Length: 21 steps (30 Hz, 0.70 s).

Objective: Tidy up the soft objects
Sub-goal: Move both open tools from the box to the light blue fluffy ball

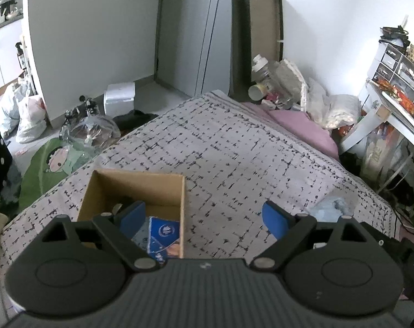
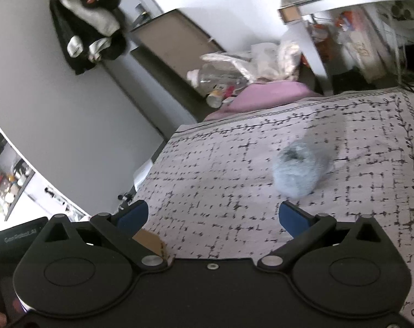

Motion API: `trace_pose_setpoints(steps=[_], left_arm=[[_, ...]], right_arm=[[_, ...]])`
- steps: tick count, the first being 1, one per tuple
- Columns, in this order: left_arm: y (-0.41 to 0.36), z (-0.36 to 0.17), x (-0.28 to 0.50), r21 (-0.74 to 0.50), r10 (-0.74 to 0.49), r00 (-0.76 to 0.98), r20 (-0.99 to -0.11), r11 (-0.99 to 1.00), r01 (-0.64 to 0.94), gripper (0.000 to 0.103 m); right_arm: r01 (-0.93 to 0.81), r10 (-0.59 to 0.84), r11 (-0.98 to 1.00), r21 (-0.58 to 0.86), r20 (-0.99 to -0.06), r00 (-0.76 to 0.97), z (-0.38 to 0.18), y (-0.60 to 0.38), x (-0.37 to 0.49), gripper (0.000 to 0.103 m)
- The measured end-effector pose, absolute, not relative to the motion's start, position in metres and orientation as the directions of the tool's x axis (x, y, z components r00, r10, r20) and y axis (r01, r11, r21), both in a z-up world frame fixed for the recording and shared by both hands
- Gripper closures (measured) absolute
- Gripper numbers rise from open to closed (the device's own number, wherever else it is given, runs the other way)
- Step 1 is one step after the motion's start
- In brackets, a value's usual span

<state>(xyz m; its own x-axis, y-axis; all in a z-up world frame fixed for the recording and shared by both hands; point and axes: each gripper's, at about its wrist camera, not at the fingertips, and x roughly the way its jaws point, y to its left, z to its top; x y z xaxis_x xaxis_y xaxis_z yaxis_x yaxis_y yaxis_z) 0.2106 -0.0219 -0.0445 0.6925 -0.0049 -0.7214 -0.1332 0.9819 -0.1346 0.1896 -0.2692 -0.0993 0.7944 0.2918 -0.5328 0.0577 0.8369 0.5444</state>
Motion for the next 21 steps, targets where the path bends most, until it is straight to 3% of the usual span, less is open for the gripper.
trace_pose_setpoints(steps=[21], left_arm=[[-0.101,-0.069,0.251,-0.159,-0.123,0.675,-0.727,0.987,0.009,0.012]], right_arm=[[0.202,0.171,0.817,0.541,-0.560,0.811,-0.116,-0.319,0.204,0.000]])
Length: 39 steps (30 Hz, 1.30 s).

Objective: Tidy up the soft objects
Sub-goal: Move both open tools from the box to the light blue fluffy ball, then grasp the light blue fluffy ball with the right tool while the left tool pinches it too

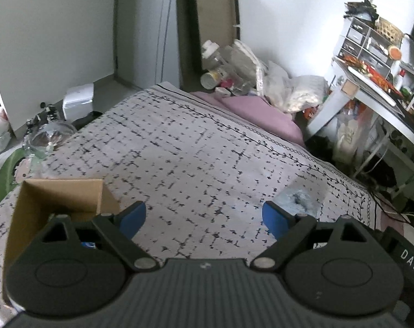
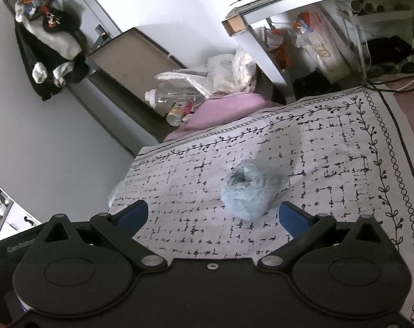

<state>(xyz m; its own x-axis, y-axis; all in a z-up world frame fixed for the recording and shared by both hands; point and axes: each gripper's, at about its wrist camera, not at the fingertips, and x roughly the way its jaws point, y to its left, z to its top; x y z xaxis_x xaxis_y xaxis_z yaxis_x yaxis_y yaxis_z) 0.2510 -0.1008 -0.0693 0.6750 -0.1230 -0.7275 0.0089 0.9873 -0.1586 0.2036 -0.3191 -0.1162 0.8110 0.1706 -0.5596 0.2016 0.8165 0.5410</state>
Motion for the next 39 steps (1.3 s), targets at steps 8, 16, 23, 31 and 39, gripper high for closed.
trace_pose_setpoints(steps=[8,16,23,31,39], left_arm=[[-0.118,-0.083,0.266,-0.188,-0.166,0.666,-0.728,0.981,0.039,0.013],[-0.131,-0.100,0.285,-0.236,-0.209,0.659,-0.723,0.970,0.049,0.016],[-0.143,-0.122,0.305,-0.281,-0.252,0.635,-0.730,0.958,0.057,0.026],[-0.157,-0.146,0.330,-0.333,-0.309,0.599,-0.738,0.940,0.075,0.041],[-0.169,-0.172,0.350,-0.403,-0.385,0.558,-0.735,0.910,0.098,0.051]], right_arm=[[0.252,0.134,0.807,0.534,-0.582,0.802,-0.126,-0.329,0.216,0.000],[0.273,0.132,0.787,0.553,-0.584,0.801,-0.139,-0.337,0.229,0.002],[0.299,0.151,0.752,0.588,-0.595,0.789,-0.158,-0.347,0.243,0.018],[0.329,0.175,0.714,0.618,-0.613,0.770,-0.181,-0.354,0.259,0.032],[0.360,0.173,0.685,0.633,-0.622,0.764,-0.197,-0.360,0.271,0.047]])
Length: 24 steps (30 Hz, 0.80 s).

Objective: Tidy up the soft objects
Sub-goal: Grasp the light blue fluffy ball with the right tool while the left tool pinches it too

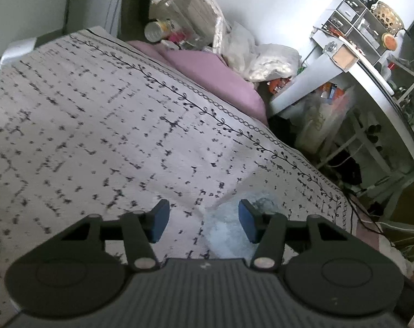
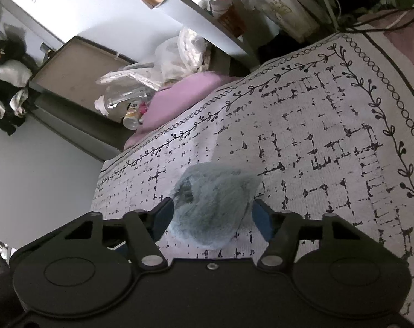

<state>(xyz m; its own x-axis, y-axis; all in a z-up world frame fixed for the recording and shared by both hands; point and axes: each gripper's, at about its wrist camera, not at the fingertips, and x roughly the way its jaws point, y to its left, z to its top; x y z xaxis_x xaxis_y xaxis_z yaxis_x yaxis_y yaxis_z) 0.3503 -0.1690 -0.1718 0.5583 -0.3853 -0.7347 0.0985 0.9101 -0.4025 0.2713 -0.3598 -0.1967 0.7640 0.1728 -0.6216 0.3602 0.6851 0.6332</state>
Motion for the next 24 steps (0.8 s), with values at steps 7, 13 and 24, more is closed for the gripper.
trace_pose_setpoints(steps=[7,13,24], left_arm=[[-0.184,-0.183,0.363,-0.444,-0.442,0.535,-0.720,0.886,0.133,0.054],[-0.184,-0.210,0.369,-0.527,-0.484,0.465,-0.741,0.849,0.044,0.067],[-0.161,-0.192,0.358,-0.541,-0.479,0.493,-0.727,0.841,0.019,0.080]], right_arm=[[0.386,0.199,0.642,0.663,-0.630,0.750,-0.214,-0.364,0.280,0.062],[0.386,0.222,0.640,0.664,-0.641,0.735,-0.222,-0.360,0.285,0.074],[0.296,0.237,0.718,0.630,-0.621,0.747,-0.204,-0.338,0.284,0.080]])
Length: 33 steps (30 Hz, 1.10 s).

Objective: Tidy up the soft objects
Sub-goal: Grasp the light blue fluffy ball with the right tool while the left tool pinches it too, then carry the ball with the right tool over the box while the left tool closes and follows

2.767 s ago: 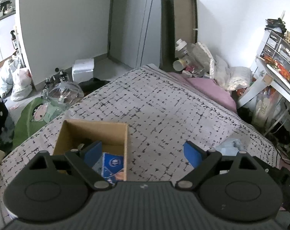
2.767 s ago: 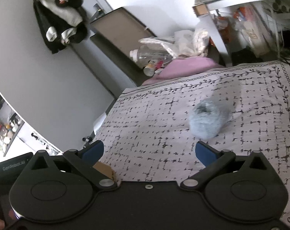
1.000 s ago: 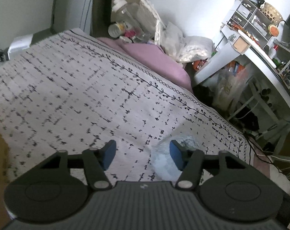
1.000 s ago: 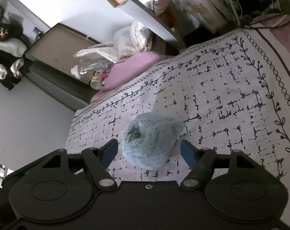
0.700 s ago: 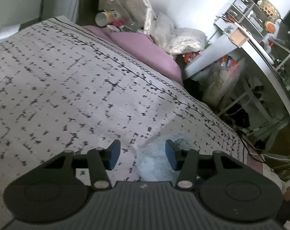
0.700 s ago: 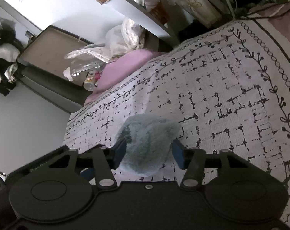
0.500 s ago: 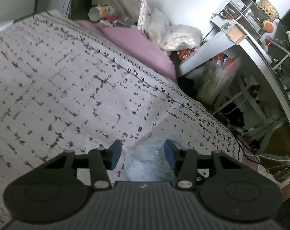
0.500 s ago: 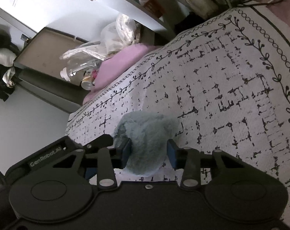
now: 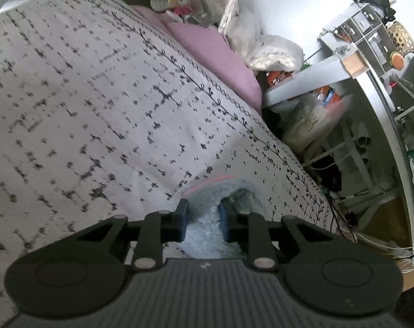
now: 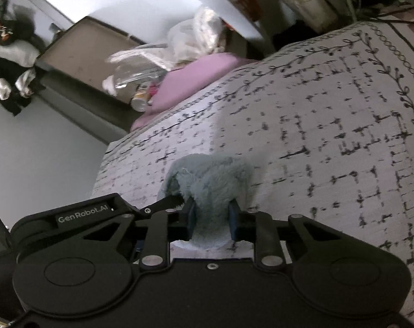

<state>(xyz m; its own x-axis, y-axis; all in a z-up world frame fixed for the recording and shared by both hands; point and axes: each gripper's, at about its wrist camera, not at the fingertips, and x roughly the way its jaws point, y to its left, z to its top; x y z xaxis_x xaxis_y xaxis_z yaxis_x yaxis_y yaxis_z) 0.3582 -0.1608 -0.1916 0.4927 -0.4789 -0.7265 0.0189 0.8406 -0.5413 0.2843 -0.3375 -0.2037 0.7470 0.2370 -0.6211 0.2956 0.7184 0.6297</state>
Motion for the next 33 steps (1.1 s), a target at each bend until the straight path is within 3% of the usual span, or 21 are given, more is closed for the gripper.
trace_pose_setpoints(steps=[25,31,33], left_arm=[[-0.070,-0.106,0.295,-0.456,-0.334,0.646,-0.686,0.889,-0.024,0.081],[-0.045,-0.089,0.278,-0.452,-0.312,0.681,-0.663,0.891,-0.031,0.089],[-0.036,-0.086,0.273,-0.458,-0.311,0.685,-0.658,0.888,-0.037,0.097]], right_arm=[[0.051,0.370,0.758,0.651,-0.492,0.788,-0.139,-0.249,0.256,0.081],[0.022,0.382,0.766,0.642,-0.482,0.788,-0.131,-0.232,0.249,0.081],[-0.004,0.394,0.769,0.640,-0.470,0.790,-0.127,-0.224,0.246,0.082]])
